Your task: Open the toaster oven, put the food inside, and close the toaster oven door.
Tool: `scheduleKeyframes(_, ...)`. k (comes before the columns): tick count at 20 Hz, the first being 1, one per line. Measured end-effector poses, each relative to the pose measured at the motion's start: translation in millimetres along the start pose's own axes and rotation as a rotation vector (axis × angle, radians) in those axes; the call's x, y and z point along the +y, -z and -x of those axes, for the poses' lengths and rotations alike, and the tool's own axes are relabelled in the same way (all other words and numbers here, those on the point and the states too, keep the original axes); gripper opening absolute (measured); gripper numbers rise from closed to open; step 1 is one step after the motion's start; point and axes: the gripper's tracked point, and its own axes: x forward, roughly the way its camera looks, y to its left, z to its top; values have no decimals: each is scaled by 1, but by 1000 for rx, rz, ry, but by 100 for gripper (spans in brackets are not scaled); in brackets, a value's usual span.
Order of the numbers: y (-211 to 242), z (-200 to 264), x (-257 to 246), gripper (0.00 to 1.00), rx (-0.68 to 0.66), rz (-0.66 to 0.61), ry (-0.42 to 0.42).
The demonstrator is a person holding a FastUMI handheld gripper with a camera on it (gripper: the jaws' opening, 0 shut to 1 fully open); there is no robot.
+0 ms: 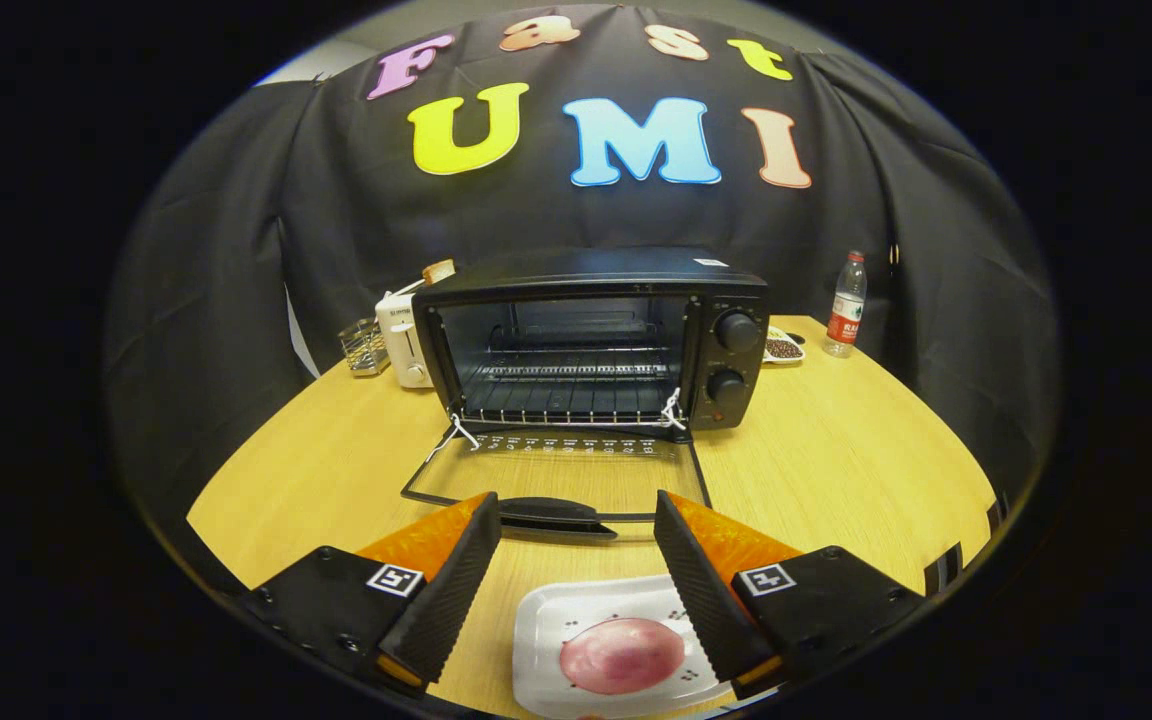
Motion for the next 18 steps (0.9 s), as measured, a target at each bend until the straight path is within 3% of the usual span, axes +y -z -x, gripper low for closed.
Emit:
scheduleKeyframes(6, -4, 14, -49, 98, 129, -79, -122)
scheduleKeyframes(15, 60, 6, -79, 97, 578, -140, -349)
scheduleKeyframes(18, 85, 7, -83, 94, 713, -176, -367)
